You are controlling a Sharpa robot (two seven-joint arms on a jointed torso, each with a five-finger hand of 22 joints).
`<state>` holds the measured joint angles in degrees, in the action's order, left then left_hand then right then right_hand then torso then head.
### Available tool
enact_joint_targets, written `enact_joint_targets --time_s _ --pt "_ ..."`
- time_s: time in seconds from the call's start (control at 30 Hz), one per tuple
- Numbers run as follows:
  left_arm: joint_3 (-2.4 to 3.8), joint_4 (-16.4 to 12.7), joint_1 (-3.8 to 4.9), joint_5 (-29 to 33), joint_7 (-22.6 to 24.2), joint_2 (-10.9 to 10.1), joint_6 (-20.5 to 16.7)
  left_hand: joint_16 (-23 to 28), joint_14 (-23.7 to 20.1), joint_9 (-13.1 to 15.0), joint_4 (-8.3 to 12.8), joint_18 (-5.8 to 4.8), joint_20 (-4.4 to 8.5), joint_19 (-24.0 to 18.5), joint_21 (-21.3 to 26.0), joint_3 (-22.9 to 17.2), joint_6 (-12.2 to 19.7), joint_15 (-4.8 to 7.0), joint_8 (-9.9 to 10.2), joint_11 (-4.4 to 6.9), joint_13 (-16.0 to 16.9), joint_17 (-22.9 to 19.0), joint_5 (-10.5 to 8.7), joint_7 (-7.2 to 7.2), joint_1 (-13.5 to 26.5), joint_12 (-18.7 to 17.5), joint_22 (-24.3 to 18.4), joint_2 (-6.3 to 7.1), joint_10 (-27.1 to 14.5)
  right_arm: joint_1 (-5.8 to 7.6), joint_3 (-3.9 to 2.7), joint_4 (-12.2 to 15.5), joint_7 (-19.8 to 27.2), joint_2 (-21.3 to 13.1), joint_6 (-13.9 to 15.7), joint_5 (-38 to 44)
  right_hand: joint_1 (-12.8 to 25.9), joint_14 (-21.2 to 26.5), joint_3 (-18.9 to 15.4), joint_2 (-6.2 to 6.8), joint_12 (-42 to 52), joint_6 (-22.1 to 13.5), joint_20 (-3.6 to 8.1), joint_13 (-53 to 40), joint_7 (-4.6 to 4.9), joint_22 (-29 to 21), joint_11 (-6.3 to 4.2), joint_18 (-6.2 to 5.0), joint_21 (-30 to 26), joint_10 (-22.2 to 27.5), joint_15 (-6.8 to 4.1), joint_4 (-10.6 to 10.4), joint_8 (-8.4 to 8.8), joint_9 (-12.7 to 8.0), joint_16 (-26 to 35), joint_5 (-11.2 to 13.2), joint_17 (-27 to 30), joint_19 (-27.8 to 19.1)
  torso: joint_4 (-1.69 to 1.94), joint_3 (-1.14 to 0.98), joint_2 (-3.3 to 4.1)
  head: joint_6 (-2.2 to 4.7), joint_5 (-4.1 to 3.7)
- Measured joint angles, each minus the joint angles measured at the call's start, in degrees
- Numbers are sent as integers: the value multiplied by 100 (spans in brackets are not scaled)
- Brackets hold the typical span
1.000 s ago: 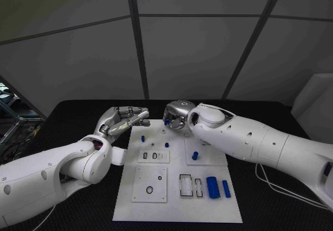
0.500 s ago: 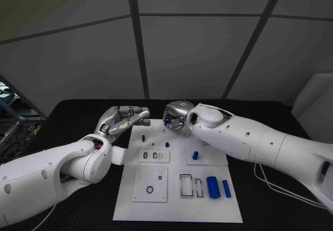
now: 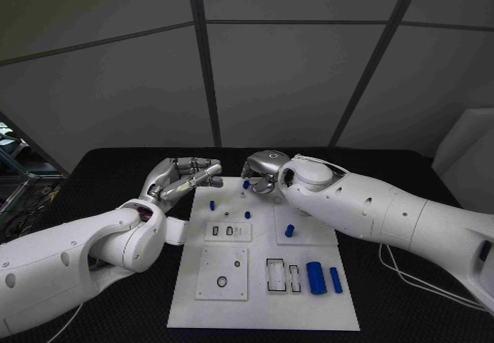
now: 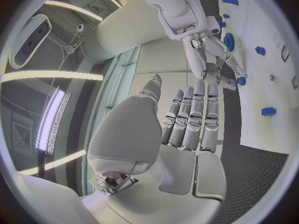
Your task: Assemble the parts on the task board
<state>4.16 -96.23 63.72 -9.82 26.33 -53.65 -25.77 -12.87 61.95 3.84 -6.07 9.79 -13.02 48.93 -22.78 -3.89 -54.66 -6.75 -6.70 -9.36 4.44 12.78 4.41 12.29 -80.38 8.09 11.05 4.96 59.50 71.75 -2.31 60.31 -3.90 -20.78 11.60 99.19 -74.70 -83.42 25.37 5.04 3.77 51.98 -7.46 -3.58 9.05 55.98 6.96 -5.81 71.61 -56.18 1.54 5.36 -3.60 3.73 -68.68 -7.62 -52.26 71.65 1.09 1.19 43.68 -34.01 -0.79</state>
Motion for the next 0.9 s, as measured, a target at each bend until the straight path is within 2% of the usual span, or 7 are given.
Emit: enact_joint_targets --time_s 0.3,0.43,0.57,0.67,0.7,0.87,0.9 --pt "0 3 1 4 -10 -39 11 0 0 0 0 0 0 0 0 0 0 0 0 0 0 0 0 0 0 0 0 0 0 -2 0 946 -40 -861 228 -26 0 0 -64 0 246 132 26 -38 67 110 -60 1 17 -190 0 -64 -37 47 29 0 15 73 -14 -11 -12 20 -2" --pt "0 17 0 11 -14 -52 16 0 0 0 0 0 -21 -21 0 0 0 0 22 0 0 0 0 0 0 0 0 0 0 -3 -8 1417 -88 -1404 375 -198 160 -68 -179 129 702 253 68 -192 85 831 -166 1 456 -1051 -79 -201 -63 64 -425 0 -667 504 -36 -24 -29 30 -14" --pt "-1 28 0 16 -15 -59 22 0 0 0 0 0 -21 -21 0 0 0 0 22 0 1 -1 0 0 0 0 0 0 0 -3 -16 1698 -171 -1841 437 -599 378 -61 -591 350 1257 139 198 -544 -28 1245 -318 97 713 -1863 -232 -364 -16 36 -718 -157 -1067 714 -65 -37 -47 41 -18" --pt "-1 39 0 19 -16 -60 25 0 0 0 0 0 -21 -21 0 0 0 0 22 0 1 0 0 0 0 0 0 0 0 -2 -21 1756 -262 -2013 432 -932 314 -52 -1185 407 1954 76 275 -1211 -91 1537 -389 106 886 -1988 -301 -605 -57 43 -955 -224 -1397 875 -85 -48 -57 42 -19" --pt "-1 43 0 19 -17 -58 27 0 0 0 0 0 -21 -21 0 0 0 0 22 0 1 3 0 0 0 0 0 0 0 -2 -22 1759 -300 -2058 417 -1050 190 -52 -1495 388 2572 26 265 -1827 -118 1682 -381 209 969 -1977 -301 -748 -91 54 -1092 -307 -1608 933 -87 -50 -59 42 -19" --pt "-1 60 0 22 -19 -45 35 0 0 0 0 0 -21 -21 0 0 0 0 22 0 1 5 0 0 0 0 0 0 0 -1 -24 1661 -453 -2109 292 -1398 -94 -64 -2132 239 5399 -96 190 -4893 -16 1897 -326 228 1206 -1884 -288 -1184 -224 88 -1517 -454 -2243 1123 -90 -53 -60 49 -43" --pt "-1 63 0 22 -20 -43 37 0 0 0 0 0 -21 -21 0 0 0 0 21 0 1 5 0 0 0 0 0 0 0 -1 -24 1631 -478 -2103 260 -1444 -130 -70 -2199 204 5765 -133 198 -5307 -7 1897 -303 228 1243 -1907 -232 -1251 -256 90 -1577 -484 -2259 1143 -90 -53 -60 49 -46"
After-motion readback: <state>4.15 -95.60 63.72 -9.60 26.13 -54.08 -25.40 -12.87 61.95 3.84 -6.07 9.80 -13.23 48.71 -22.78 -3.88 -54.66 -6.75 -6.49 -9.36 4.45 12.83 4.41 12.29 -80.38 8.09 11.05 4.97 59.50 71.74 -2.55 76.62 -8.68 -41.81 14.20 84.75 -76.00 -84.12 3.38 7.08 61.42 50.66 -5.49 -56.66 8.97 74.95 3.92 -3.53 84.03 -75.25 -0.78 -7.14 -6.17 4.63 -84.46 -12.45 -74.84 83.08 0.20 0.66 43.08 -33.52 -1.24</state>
